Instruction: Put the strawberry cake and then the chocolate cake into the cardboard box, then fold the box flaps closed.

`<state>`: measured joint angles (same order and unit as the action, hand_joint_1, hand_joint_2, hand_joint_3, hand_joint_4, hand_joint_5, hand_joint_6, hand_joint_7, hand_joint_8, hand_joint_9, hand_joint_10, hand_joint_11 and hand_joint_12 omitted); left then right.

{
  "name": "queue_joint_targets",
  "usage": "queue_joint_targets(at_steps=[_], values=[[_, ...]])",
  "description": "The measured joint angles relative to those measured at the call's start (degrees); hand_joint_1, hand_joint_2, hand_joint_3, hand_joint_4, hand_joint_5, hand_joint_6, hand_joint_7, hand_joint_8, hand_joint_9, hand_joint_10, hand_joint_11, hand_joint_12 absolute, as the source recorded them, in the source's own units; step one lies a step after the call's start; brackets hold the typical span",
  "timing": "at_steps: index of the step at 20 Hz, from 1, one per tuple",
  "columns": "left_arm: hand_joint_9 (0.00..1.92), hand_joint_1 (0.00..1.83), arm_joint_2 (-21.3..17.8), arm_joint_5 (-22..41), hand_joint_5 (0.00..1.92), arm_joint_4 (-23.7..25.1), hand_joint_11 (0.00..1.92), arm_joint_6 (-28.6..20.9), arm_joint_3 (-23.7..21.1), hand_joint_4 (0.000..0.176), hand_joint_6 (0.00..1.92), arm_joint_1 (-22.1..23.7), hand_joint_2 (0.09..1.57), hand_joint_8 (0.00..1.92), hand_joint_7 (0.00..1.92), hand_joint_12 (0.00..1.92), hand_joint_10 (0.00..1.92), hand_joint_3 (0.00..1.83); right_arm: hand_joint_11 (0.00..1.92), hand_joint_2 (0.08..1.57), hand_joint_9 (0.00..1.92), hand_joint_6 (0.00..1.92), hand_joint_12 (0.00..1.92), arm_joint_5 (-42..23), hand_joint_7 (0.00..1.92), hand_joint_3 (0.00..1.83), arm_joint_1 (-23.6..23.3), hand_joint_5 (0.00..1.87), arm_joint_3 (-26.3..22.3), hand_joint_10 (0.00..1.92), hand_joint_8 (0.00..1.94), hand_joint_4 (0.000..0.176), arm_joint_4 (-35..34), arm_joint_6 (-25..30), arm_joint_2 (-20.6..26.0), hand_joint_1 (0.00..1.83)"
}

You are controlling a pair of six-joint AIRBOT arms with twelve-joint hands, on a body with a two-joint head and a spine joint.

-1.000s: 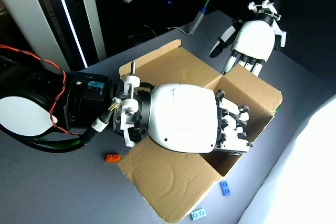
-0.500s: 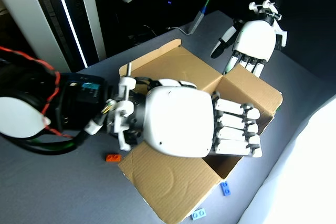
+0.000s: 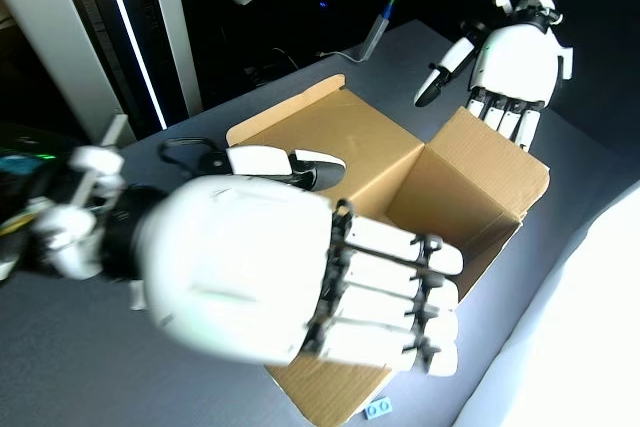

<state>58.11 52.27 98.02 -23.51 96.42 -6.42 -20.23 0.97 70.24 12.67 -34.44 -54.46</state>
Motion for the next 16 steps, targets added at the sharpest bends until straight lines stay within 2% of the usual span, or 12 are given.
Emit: queue_joint_targets(at_steps=[1, 2, 4, 5, 8, 10, 11, 12, 14, 16], values=[[0.34, 0.0, 0.0, -0.1, 0.21, -0.1, 0.0, -0.6, 0.3, 0.074, 0.0, 1.3, 1.16, 0.0, 0.25, 1.05, 0.01, 0.0, 0.0, 1.16, 0.21, 0.01, 0.56, -0.4, 0.22, 0.01, -0.2, 0.22, -0.8, 0.0, 0.0, 0.0, -2.1, 0.0, 2.2, 0.0], [0.32, 0.0, 0.0, -0.5, 0.21, -0.2, 0.0, -0.7, 0.3, 0.066, 0.0, 2.4, 1.16, 0.0, 0.25, 0.99, 0.0, 0.0, 0.0, 1.17, 0.2, 0.0, 0.52, -0.5, 0.21, 0.01, -0.1, 0.2, -1.7, 0.0, 0.0, 0.0, -3.9, 0.0, 4.6, 0.0], [0.32, 0.0, 0.0, -0.4, 0.21, 0.4, 0.0, -1.0, 0.3, 0.064, 0.0, 3.4, 1.17, 0.01, 0.27, 1.0, 0.0, 0.01, 0.0, 1.14, 0.17, 0.0, 0.51, -0.8, 0.19, 0.0, 1.9, 0.19, -2.9, 0.0, 0.0, 0.0, -6.5, 0.0, 7.6, 0.0], [0.32, 0.0, 0.0, -0.3, 0.21, 1.2, 0.0, -1.5, 0.2, 0.066, 0.0, 4.0, 1.17, 0.01, 0.28, 1.0, 0.0, 0.0, 0.0, 1.12, 0.18, 0.0, 0.51, -1.2, 0.2, 0.0, 4.0, 0.19, -3.0, 0.01, 0.01, 0.0, -7.4, 0.0, 8.5, 0.0], [0.32, 0.0, 0.3, -0.7, 0.21, 2.1, 0.0, -1.7, -0.7, 0.062, 0.0, 5.6, 1.17, 0.01, 0.28, 1.02, 0.0, 0.0, 0.0, 1.12, 0.19, 0.0, 0.54, -0.9, 0.23, 0.0, 10.4, 0.16, -3.1, 0.01, 0.01, 0.0, -12.6, -6.4, 8.8, 0.0], [0.27, 0.0, 0.5, -1.4, 0.19, 2.1, 0.0, -1.7, -1.6, 0.057, 0.0, 6.1, 1.18, 0.0, 0.24, 0.9, 0.0, 0.0, 0.0, 1.13, 0.14, 0.0, 0.49, -2.9, 0.16, 0.0, 14.3, 0.13, -3.1, 0.0, 0.0, 0.0, -14.3, -7.8, 9.2, 0.0], [0.25, 0.0, 0.5, -1.7, 0.18, 2.8, 0.0, -1.7, -2.7, 0.051, 0.0, 6.1, 1.19, 0.0, 0.22, 0.85, 0.0, 0.0, 0.0, 1.12, 0.11, 0.0, 0.47, -4.0, 0.13, 0.0, 17.1, 0.13, -3.1, 0.0, 0.0, 0.0, -15.9, -8.4, 9.4, 0.0], [0.21, 0.0, 0.5, -1.9, 0.16, 3.9, 0.0, -1.7, -3.5, 0.036, 0.0, 6.1, 1.18, 0.0, 0.18, 0.76, 0.0, 0.0, 0.0, 1.11, 0.08, 0.01, 0.36, -4.5, 0.11, 0.0, 18.8, 0.11, -3.1, 0.0, 0.0, 0.0, -17.5, -9.6, 9.5, 0.0], [0.17, 0.0, 0.5, -1.6, 0.14, 5.1, 0.0, -1.7, -5.2, 0.0, 0.0, 6.1, 1.21, 0.0, 0.16, 0.61, 0.0, 0.01, 0.0, 1.13, 0.08, 0.01, 0.31, -5.3, 0.12, 0.0, 22.0, 0.11, -3.1, 0.01, 0.01, 0.0, -19.8, -12.1, 9.5, 0.0], [0.17, 0.0, 0.7, -1.8, 0.14, 5.0, 0.0, -1.7, -6.7, 0.0, 0.0, 6.1, 1.21, 0.0, 0.18, 0.51, 0.0, 0.0, 0.0, 1.14, 0.1, 0.01, 0.31, -7.0, 0.13, 0.01, 23.6, 0.13, -3.1, 0.02, 0.01, 0.0, -20.1, -13.6, 9.5, 0.0]])
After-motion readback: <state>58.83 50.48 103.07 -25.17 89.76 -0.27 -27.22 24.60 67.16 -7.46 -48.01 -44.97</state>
